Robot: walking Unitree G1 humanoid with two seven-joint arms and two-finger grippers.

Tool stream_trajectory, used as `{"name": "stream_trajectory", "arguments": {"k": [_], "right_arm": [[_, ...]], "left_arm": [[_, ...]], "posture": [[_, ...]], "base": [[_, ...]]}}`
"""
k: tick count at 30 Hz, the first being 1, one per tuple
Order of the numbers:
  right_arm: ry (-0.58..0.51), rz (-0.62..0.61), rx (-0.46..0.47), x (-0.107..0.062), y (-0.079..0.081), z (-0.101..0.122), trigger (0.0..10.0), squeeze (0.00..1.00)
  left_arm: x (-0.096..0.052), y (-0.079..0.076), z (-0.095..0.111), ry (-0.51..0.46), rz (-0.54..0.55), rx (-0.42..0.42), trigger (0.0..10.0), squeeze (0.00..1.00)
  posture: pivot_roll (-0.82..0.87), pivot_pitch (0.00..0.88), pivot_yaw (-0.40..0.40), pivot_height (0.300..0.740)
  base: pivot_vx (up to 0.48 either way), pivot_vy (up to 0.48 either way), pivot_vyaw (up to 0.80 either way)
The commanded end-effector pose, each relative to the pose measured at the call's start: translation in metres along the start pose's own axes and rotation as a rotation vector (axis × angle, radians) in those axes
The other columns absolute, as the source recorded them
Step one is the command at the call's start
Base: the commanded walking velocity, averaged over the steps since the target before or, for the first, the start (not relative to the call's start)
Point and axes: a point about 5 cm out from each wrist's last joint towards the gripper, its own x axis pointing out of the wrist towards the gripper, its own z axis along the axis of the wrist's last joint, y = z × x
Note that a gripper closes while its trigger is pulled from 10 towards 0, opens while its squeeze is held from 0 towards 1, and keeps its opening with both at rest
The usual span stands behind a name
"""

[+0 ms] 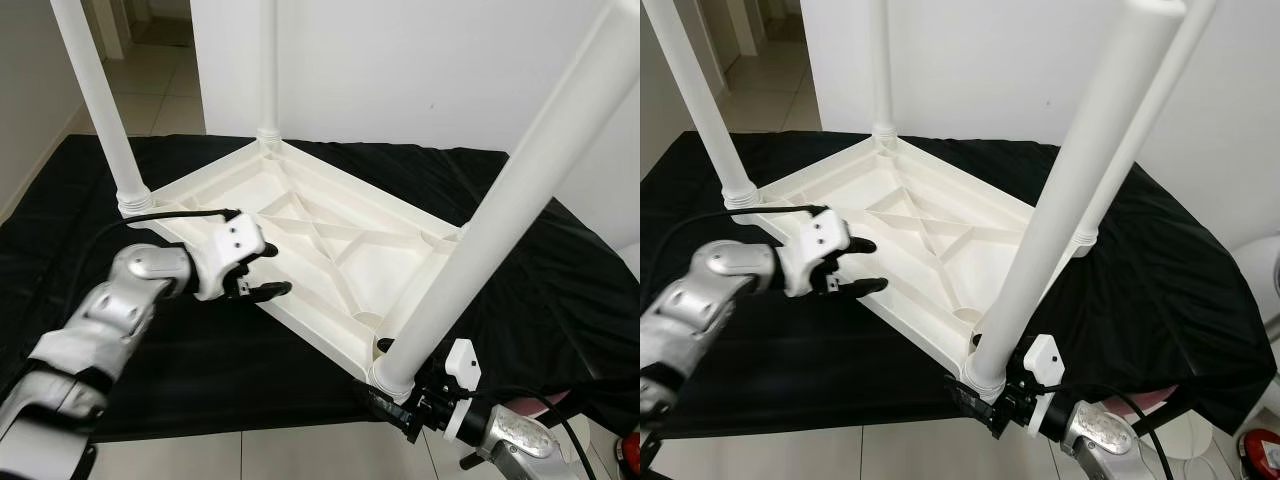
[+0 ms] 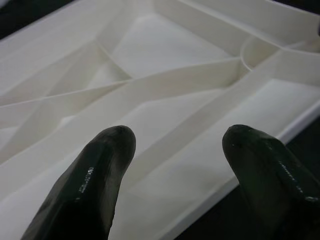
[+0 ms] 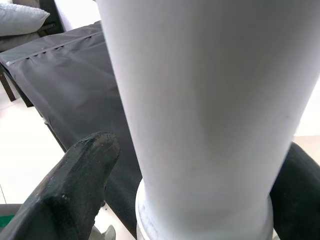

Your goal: Building children table

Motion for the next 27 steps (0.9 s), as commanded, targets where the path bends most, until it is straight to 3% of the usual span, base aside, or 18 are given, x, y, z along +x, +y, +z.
{"name": "stream_trajectory", "arguments": {"k": [1,8,16,25,27], "right_arm": [[0.003,0.019,-0.002,0.0,0.004,0.0,10.0,0.0],[0.016,0.02,-0.015,-0.006,0.005,0.002,10.0,0.0],[0.008,0.023,-0.011,-0.008,0.005,0.005,10.0,0.0],[-0.067,-0.202,-0.072,-0.008,0.0,-0.002,10.0,0.0],[-0.104,-0.237,-0.093,-0.008,0.009,-0.003,10.0,0.0]], "left_arm": [[0.007,-0.004,-0.003,0.03,-0.07,0.026,10.0,0.0],[0.015,-0.006,-0.014,0.083,-0.173,0.053,10.0,0.0],[0.02,-0.005,-0.022,0.13,-0.199,0.068,10.0,0.0],[0.024,-0.004,-0.024,0.134,-0.198,0.068,10.0,0.0],[0.023,-0.002,-0.024,0.132,-0.195,0.066,10.0,0.0]], "posture": [[-0.02,0.0,-0.04,0.74],[-0.04,0.0,-0.034,0.74],[-0.05,0.0,-0.035,0.74],[-0.05,0.0,-0.039,0.74],[-0.05,0.0,-0.032,0.74]], "base": [[0.0,0.0,0.0],[0.0,0.0,0.0],[0.0,0.0,0.0],[0.0,0.0,0.0],[0.0,0.0,0.0]]}}
